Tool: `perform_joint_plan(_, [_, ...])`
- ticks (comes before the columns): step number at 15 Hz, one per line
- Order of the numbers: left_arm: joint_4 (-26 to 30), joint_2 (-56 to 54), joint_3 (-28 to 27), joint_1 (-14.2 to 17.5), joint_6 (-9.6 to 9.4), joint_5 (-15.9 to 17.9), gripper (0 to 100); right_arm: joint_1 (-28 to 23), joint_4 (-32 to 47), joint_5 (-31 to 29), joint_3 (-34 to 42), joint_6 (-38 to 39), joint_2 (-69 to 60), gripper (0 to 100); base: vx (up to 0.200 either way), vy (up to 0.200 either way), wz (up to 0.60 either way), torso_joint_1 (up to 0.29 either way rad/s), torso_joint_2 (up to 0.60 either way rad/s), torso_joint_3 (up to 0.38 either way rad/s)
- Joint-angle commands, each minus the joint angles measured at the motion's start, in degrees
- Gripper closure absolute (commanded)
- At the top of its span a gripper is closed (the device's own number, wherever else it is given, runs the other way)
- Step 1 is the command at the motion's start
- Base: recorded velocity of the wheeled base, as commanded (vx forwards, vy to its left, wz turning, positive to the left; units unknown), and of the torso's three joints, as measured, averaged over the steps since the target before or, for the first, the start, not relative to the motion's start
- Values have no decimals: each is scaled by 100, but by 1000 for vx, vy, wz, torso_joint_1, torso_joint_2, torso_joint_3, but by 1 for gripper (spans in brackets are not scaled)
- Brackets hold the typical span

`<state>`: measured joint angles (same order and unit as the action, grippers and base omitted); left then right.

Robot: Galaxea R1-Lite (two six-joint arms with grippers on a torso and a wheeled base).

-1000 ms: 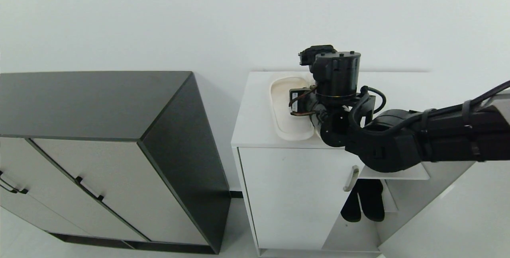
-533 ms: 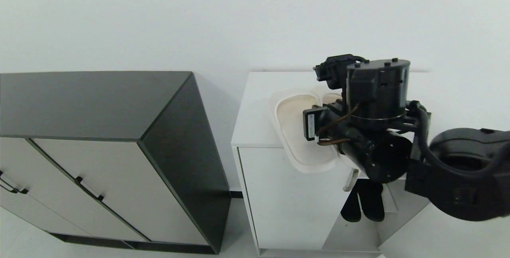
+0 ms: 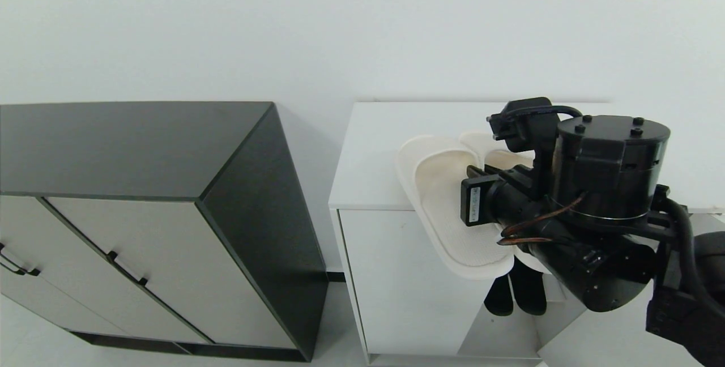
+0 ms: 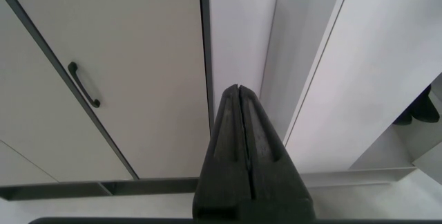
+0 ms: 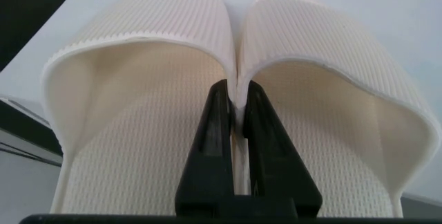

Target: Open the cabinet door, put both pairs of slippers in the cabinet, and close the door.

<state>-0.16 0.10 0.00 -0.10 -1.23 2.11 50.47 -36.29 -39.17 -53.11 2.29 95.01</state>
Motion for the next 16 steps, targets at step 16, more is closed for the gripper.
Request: perform_joint_plan(16, [7,-1,0,1,18,0,100,60,-97,-29,12,-9,-27,100,-138,0,0,0,1,2])
